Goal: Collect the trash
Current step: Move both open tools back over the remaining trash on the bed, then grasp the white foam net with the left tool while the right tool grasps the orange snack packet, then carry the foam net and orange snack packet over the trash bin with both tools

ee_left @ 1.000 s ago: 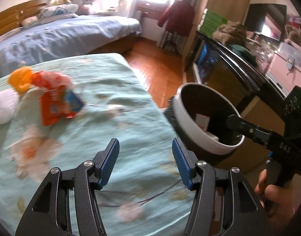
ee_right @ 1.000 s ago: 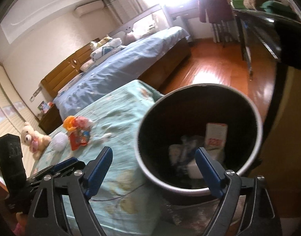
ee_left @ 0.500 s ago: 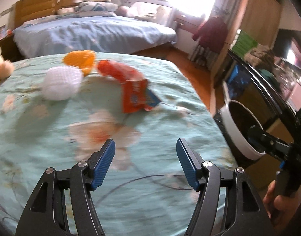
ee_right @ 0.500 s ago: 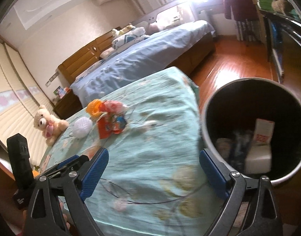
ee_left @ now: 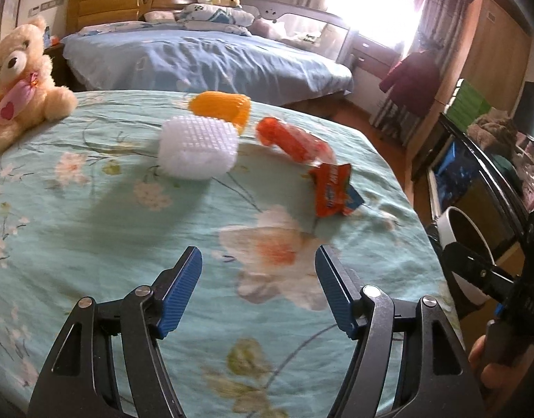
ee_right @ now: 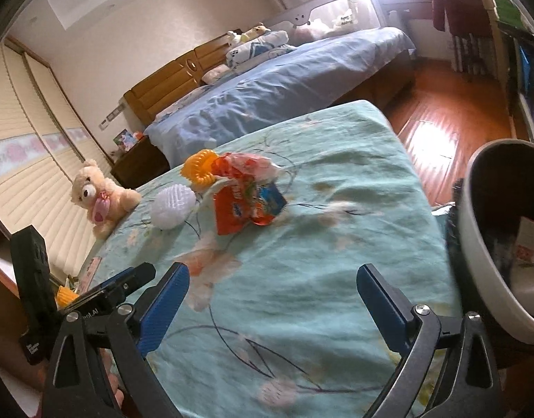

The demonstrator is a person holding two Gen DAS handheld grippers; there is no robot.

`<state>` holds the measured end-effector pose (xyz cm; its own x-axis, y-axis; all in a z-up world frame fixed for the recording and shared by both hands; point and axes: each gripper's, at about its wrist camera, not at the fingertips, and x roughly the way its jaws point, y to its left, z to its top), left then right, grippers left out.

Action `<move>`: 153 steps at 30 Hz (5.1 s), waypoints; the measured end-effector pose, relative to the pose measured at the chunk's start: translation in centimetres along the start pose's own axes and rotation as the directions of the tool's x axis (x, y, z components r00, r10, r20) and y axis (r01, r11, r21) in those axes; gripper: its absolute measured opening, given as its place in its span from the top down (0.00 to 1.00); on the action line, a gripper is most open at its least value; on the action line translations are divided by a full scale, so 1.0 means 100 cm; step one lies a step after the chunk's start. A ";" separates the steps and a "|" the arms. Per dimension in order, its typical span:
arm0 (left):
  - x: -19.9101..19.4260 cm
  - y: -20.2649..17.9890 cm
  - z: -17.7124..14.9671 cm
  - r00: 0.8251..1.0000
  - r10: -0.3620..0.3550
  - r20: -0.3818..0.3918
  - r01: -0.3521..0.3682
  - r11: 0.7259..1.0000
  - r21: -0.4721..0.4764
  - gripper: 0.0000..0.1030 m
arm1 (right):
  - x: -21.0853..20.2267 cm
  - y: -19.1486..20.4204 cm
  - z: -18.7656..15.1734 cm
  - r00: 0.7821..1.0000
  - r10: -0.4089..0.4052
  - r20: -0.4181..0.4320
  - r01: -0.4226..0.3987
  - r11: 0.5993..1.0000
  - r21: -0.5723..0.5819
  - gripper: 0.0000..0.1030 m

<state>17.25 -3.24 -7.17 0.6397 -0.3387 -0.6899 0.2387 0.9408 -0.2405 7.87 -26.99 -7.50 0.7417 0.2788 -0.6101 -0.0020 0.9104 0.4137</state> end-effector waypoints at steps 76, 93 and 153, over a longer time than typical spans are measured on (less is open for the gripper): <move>0.029 0.036 0.030 1.000 -0.019 0.000 0.019 1.000 -0.024 0.79 | 0.139 0.045 0.044 0.990 0.009 -0.142 -0.019 0.998 -0.067 0.87; 0.014 -0.032 0.010 0.993 -0.115 -0.019 0.116 0.988 0.105 0.79 | 0.038 0.007 0.003 0.998 0.005 -0.055 -0.006 1.000 -0.020 0.89; -0.008 -0.208 -0.022 0.955 -0.279 -0.098 0.295 0.867 0.401 0.79 | -0.127 -0.111 -0.034 0.967 -0.205 0.148 0.182 0.971 0.154 0.89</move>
<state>10.18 -22.50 -3.14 0.4727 -0.5850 -0.6590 0.6884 0.7120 -0.1382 -3.78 -39.57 -6.62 0.8175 0.0378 -0.5747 0.2362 0.8881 0.3944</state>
